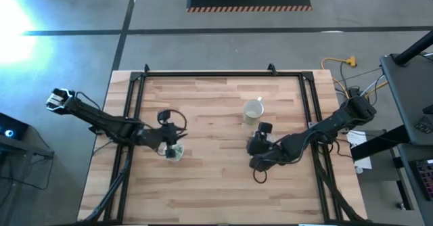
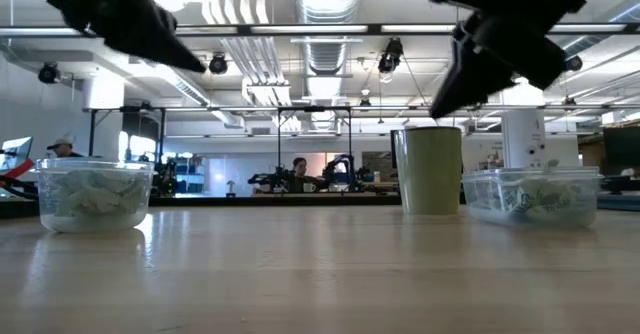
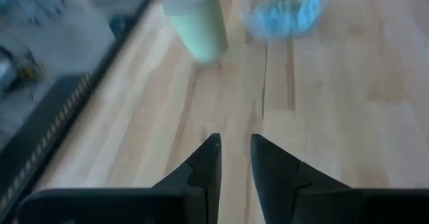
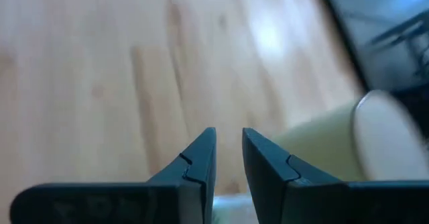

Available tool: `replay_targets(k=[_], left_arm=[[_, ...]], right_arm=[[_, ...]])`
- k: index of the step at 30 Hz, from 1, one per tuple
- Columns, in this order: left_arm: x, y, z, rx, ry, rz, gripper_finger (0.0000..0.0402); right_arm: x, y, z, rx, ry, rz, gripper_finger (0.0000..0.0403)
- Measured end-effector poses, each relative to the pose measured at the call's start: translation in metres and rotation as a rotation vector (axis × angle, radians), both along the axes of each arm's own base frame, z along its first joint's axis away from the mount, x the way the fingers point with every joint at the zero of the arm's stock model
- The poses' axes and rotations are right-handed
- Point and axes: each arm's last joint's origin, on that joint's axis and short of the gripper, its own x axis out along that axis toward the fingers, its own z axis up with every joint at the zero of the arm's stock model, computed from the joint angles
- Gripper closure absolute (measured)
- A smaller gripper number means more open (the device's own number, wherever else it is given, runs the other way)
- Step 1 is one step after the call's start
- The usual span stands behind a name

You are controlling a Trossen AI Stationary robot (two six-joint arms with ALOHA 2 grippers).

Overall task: Pick and place Stevia / Truvia into bins
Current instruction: Return to Home Position

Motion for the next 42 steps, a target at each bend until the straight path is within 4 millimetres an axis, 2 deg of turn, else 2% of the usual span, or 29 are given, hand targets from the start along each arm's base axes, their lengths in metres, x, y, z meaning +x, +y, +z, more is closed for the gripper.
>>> replay_targets(k=[7,12,16,19,28,33,37,40,42], left_arm=[[0.006,-0.001,0.003,0.040,-0.060,-0.004,0.0338],[-0.010,0.007,0.022,0.147,-0.176,0.118,0.0338],[-0.034,0.013,0.026,0.089,-0.255,0.056,0.0338],[-0.051,0.017,0.023,0.045,-0.329,-0.023,0.0338],[-0.084,0.025,0.006,0.058,-0.591,-0.270,0.0338],[-0.098,0.030,0.005,0.117,-0.679,-0.270,0.0338],[-0.105,0.033,0.001,0.149,-0.696,-0.272,0.0338],[-0.112,0.036,0.003,0.163,-0.728,-0.267,0.0338],[-0.110,0.035,-0.002,0.167,-0.690,-0.275,0.0338]], right_arm=[[0.009,0.004,0.017,-0.120,-0.071,0.028,0.0337],[-0.006,-0.001,0.032,-0.300,-0.192,-0.088,0.0341],[-0.027,-0.009,0.044,-0.201,-0.248,-0.064,0.0342],[-0.043,-0.016,0.044,-0.146,-0.327,-0.003,0.0342],[-0.094,-0.050,0.047,0.172,-0.674,0.550,0.0342],[-0.118,-0.076,0.037,0.180,-0.768,0.466,0.0342],[-0.128,-0.084,0.024,0.176,-0.793,0.465,0.0342],[-0.133,-0.090,0.022,0.158,-0.824,0.439,0.0342],[-0.135,-0.091,0.018,0.157,-0.837,0.428,0.0342]])
